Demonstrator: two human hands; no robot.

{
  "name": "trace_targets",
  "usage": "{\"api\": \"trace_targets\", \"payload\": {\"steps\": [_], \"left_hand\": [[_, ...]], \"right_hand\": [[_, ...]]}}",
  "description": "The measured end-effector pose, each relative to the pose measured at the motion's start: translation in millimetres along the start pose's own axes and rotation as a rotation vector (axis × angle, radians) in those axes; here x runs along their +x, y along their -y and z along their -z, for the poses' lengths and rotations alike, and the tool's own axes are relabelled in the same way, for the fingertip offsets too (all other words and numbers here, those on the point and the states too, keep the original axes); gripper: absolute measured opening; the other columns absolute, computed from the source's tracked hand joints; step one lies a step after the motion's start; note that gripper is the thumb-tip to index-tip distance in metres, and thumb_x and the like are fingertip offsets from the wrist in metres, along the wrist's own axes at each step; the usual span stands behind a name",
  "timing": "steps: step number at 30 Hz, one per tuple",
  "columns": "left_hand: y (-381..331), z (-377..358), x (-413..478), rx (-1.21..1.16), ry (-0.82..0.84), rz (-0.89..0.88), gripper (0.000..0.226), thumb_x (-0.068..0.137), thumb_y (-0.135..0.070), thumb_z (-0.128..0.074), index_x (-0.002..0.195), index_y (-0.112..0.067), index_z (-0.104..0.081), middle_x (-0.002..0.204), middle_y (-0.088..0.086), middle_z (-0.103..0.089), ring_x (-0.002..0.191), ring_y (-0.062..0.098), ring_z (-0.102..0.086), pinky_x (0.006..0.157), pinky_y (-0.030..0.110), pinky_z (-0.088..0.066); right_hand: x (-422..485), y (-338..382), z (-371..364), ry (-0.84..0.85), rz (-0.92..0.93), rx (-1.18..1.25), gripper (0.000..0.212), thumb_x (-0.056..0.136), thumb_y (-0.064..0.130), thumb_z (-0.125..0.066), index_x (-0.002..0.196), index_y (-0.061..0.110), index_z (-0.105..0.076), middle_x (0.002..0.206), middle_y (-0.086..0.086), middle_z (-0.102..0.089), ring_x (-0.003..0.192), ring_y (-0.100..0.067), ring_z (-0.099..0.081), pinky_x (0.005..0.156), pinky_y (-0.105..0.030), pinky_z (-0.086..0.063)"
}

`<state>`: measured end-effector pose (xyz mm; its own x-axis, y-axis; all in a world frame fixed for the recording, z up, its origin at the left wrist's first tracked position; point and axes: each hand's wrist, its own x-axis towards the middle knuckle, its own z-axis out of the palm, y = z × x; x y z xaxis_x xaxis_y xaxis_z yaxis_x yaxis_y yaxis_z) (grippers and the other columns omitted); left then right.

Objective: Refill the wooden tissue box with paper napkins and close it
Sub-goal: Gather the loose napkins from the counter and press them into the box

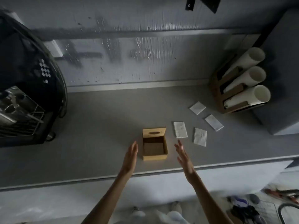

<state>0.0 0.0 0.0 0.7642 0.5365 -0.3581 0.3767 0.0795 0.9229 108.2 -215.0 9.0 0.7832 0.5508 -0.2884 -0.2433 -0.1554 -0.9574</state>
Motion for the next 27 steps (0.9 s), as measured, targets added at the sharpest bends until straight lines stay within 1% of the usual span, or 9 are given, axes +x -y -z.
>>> {"api": "trace_targets", "payload": {"steps": [2, 6, 9, 12, 17, 20, 22, 24, 27], "left_hand": [[1.7, -8.4, 6.3, -0.059, 0.039, 0.138, 0.056, 0.101, -0.041, -0.031, 0.150, -0.015, -0.023, 0.158, 0.002, -0.023, 0.145, 0.018, -0.023, 0.120, 0.039, -0.020], [9.3, -29.4, 9.3, -0.237, 0.108, 0.332, 0.049, 0.103, -0.033, -0.028, 0.148, -0.011, -0.028, 0.150, -0.002, -0.034, 0.144, 0.018, -0.025, 0.113, 0.028, -0.021], [14.3, -37.7, 10.9, -0.246, 0.113, 0.304, 0.048, 0.102, -0.030, -0.033, 0.145, -0.009, -0.034, 0.150, 0.001, -0.036, 0.143, 0.020, -0.026, 0.113, 0.029, -0.023], [7.6, -42.0, 10.7, -0.251, 0.096, 0.290, 0.048, 0.101, -0.025, -0.039, 0.145, -0.009, -0.033, 0.147, 0.001, -0.037, 0.142, 0.020, -0.027, 0.106, 0.025, -0.024], [8.5, -43.9, 17.4, -0.264, 0.064, 0.293, 0.047, 0.101, -0.023, -0.040, 0.145, -0.009, -0.032, 0.152, 0.006, -0.034, 0.144, 0.023, -0.025, 0.103, 0.023, -0.024], [10.6, -46.5, 16.4, -0.252, 0.060, 0.304, 0.047, 0.100, -0.027, -0.040, 0.144, -0.010, -0.035, 0.149, 0.006, -0.038, 0.141, 0.024, -0.030, 0.103, 0.024, -0.026], [12.6, -48.5, 18.5, -0.226, 0.059, 0.266, 0.047, 0.100, -0.029, -0.039, 0.143, -0.011, -0.038, 0.147, 0.008, -0.042, 0.138, 0.027, -0.035, 0.107, 0.028, -0.029], [8.1, -50.0, 16.9, -0.163, 0.056, 0.206, 0.047, 0.101, -0.029, -0.036, 0.144, -0.011, -0.036, 0.147, 0.006, -0.042, 0.137, 0.025, -0.038, 0.104, 0.027, -0.030], [0.5, -59.0, 5.4, 0.077, -0.100, 0.099, 0.043, 0.102, -0.022, -0.035, 0.141, -0.004, -0.037, 0.141, 0.004, -0.042, 0.130, 0.023, -0.041, 0.097, 0.022, -0.032]], "right_hand": [[7.0, -7.1, -9.7, 0.003, -0.068, -0.018, 0.113, 0.063, 0.095, -0.028, 0.154, 0.031, -0.010, 0.161, 0.006, -0.014, 0.148, -0.014, -0.016, 0.118, -0.044, -0.014], [19.6, -34.2, -24.7, 0.020, -0.156, -0.031, 0.119, 0.063, 0.096, -0.028, 0.155, 0.026, -0.003, 0.163, 0.006, -0.005, 0.150, -0.016, -0.008, 0.117, -0.037, -0.013], [23.8, -28.4, -37.2, 0.010, -0.232, 0.021, 0.109, 0.072, 0.091, -0.026, 0.155, 0.022, -0.008, 0.163, 0.003, -0.010, 0.150, -0.017, -0.008, 0.121, -0.038, -0.009], [26.9, -18.6, -46.5, -0.082, -0.254, 0.019, 0.074, 0.095, 0.063, -0.018, 0.154, 0.018, -0.013, 0.162, 0.000, -0.013, 0.150, -0.020, -0.010, 0.122, -0.039, -0.010], [33.5, -13.6, -48.1, -0.104, -0.259, 0.087, 0.060, 0.102, 0.048, -0.016, 0.151, 0.013, -0.025, 0.153, 0.006, -0.031, 0.142, -0.013, -0.026, 0.118, -0.030, -0.018], [35.9, -24.1, -44.8, -0.079, -0.252, 0.095, 0.073, 0.093, 0.058, -0.022, 0.153, 0.017, -0.020, 0.160, 0.000, -0.021, 0.148, -0.017, -0.017, 0.122, -0.039, -0.013], [39.5, -32.9, -42.0, -0.077, -0.256, 0.114, 0.071, 0.095, 0.057, -0.021, 0.154, 0.017, -0.018, 0.161, -0.001, -0.019, 0.149, -0.018, -0.015, 0.122, -0.040, -0.012], [39.6, -32.6, -41.1, -0.073, -0.261, 0.105, 0.072, 0.094, 0.058, -0.020, 0.153, 0.018, -0.016, 0.162, 0.000, -0.016, 0.149, -0.018, -0.014, 0.122, -0.040, -0.012], [39.5, -36.8, -36.6, -0.065, -0.213, 0.058, 0.091, 0.082, 0.076, -0.026, 0.153, 0.019, -0.023, 0.158, 0.006, -0.023, 0.146, -0.013, -0.021, 0.121, -0.039, -0.016]]}}
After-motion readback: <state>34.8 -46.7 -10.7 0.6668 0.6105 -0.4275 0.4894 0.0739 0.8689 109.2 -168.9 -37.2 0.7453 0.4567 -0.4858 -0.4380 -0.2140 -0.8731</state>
